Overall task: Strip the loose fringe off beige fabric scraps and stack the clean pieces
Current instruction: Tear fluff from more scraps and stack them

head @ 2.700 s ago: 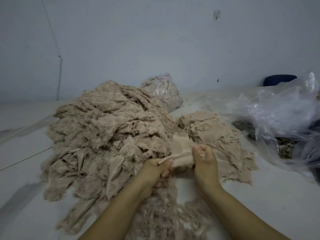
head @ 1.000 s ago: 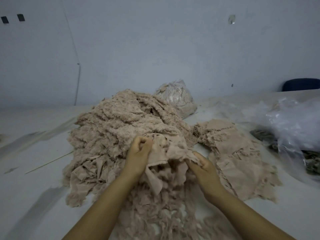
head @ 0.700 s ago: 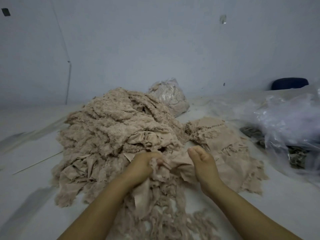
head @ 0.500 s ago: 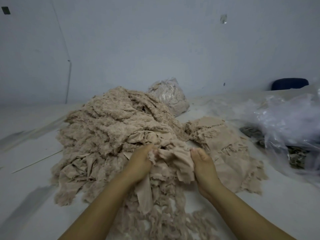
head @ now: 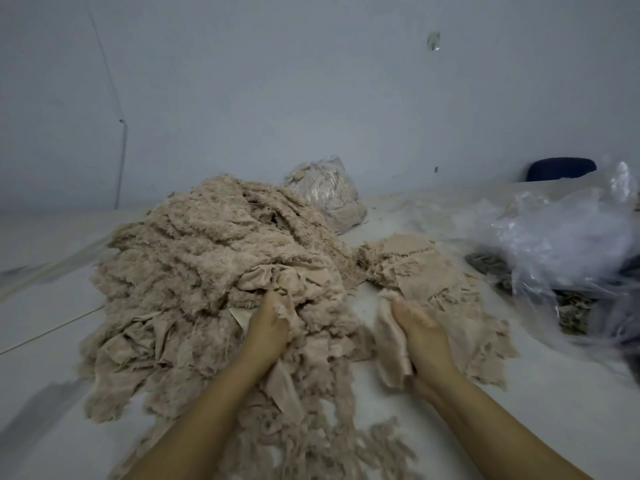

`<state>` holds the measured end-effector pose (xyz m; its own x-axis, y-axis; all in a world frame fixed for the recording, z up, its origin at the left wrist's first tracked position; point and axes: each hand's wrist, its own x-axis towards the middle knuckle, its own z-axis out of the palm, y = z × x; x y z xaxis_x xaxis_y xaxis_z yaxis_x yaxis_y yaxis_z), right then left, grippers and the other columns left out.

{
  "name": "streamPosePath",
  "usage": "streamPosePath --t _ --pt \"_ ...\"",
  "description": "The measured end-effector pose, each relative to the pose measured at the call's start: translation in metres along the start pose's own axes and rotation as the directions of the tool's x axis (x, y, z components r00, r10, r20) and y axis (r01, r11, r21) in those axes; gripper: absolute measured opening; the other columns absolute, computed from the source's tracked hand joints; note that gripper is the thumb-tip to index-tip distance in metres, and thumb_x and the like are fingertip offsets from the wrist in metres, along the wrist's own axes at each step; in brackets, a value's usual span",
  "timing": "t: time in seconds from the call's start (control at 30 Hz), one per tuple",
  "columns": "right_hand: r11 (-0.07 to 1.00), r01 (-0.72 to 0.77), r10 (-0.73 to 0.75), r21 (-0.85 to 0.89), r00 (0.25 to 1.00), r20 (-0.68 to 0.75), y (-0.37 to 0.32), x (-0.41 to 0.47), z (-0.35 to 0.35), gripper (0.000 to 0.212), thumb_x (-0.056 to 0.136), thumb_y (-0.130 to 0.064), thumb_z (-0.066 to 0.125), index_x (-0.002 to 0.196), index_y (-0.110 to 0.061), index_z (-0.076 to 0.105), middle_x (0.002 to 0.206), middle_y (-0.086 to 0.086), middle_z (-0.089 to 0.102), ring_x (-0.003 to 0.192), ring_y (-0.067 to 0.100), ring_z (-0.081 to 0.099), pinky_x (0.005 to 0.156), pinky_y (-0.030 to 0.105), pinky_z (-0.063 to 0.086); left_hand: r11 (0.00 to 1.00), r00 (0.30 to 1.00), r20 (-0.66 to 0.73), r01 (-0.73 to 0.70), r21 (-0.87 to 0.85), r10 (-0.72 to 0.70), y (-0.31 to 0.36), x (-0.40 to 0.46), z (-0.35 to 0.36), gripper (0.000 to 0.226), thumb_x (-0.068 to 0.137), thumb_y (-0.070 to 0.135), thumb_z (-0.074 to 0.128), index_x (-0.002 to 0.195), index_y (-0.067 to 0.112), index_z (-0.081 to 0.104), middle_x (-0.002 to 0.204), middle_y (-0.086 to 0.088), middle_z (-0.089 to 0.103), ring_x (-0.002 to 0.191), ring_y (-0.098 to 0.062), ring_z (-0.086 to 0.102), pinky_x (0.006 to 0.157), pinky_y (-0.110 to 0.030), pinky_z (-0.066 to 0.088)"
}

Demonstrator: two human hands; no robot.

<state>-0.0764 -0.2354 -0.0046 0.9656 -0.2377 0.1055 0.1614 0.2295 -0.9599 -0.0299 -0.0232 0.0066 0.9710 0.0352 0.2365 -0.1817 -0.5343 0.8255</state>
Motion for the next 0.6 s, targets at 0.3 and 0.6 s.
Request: streamPosePath --t 0.3,0.6 --pt "0.948 -0.284 0.317 -0.143 0.884 0.344 0.001 -0.010 0.017 0.015 0.078 -0.018 0.073 0.081 -0.004 0.069 0.069 0.008 0.069 0.058 0.016 0.063 0.052 0.024 0.049 0.946 0.942 0.309 -0.024 -0.324 0.130 0.039 -0.014 0.017 0.020 0.089 0.005 0.062 0.072 0.013 0.068 0.063 0.007 0.067 0.061 -0.005 0.061 0.056 -0.016 0.048" --pt "0.980 -0.197 0.197 0.037 0.980 0.009 0.006 -0.008 0.019 0.024 0.097 -0.023 0.053 0.104 -0.005 0.068 0.089 0.009 0.075 0.079 0.021 0.071 0.067 0.030 0.057 0.886 0.978 0.154 0.195 -0.420 -0.143 0.034 -0.020 0.023 0.039 0.096 0.019 0.055 0.058 0.012 0.048 0.046 -0.002 0.040 0.034 -0.010 0.033 0.037 -0.019 0.030"
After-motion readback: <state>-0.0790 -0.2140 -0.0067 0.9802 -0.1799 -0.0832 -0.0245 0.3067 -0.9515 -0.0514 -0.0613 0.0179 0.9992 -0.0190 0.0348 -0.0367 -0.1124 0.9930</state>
